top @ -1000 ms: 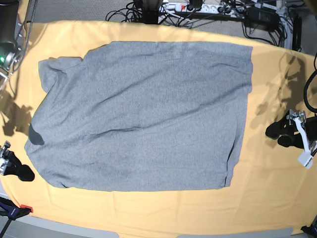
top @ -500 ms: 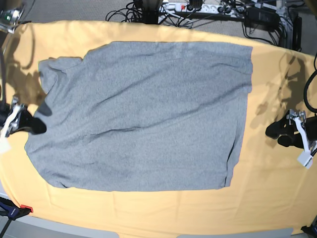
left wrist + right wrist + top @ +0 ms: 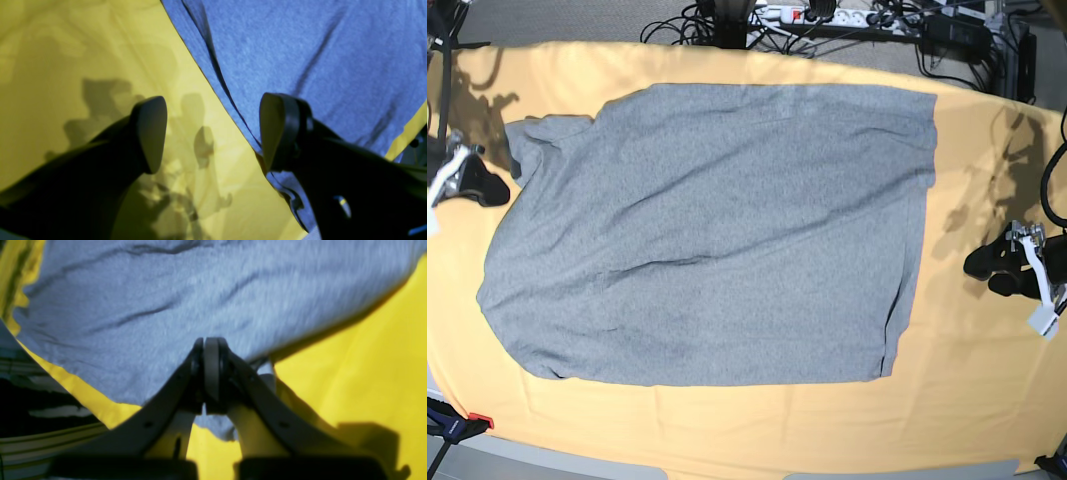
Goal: Layout the t-shirt on the table in an organized manner, then fold the t-shirt properly
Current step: 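Drag the grasped shirt corner along the table with the right gripper, then move the left gripper to the opposite shirt corner and grasp it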
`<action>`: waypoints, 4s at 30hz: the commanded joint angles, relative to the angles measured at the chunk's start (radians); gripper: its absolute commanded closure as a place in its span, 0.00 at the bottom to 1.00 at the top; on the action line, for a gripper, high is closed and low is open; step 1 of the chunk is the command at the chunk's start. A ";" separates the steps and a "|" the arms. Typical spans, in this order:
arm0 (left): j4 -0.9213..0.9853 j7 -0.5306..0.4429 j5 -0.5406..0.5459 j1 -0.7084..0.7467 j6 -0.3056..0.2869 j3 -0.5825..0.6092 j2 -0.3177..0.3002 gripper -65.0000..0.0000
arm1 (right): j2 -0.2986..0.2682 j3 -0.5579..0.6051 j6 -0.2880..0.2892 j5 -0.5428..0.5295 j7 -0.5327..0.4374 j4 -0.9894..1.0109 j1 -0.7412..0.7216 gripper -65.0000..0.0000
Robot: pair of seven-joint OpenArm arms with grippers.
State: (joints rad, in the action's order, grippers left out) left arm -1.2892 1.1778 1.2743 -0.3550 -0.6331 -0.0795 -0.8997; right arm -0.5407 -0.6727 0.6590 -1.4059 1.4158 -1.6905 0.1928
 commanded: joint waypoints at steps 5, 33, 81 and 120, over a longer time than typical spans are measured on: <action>-0.011 -0.018 0.018 -0.025 -0.003 -0.016 -0.026 0.32 | 0.045 -0.040 -0.014 0.028 -0.020 -0.014 0.045 0.96; -0.011 -0.011 0.017 -0.025 -0.003 -0.016 -0.026 0.32 | 0.180 -0.041 -0.021 0.199 -0.227 0.306 -0.008 0.45; -0.011 -0.011 0.018 -0.025 -0.003 -0.016 -0.026 0.32 | 0.332 -0.043 -0.406 0.904 -0.343 -0.359 0.124 1.00; -0.011 0.159 0.170 -0.022 0.007 -0.016 -0.026 0.32 | 0.362 -0.042 -0.483 1.175 -0.381 -0.568 0.200 0.48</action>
State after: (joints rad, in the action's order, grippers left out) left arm -1.2892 1.3609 1.4292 -0.3550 -0.6247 -0.0799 -0.8986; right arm -0.1658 -0.7097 0.1764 -0.2382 1.0576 -2.2395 0.3958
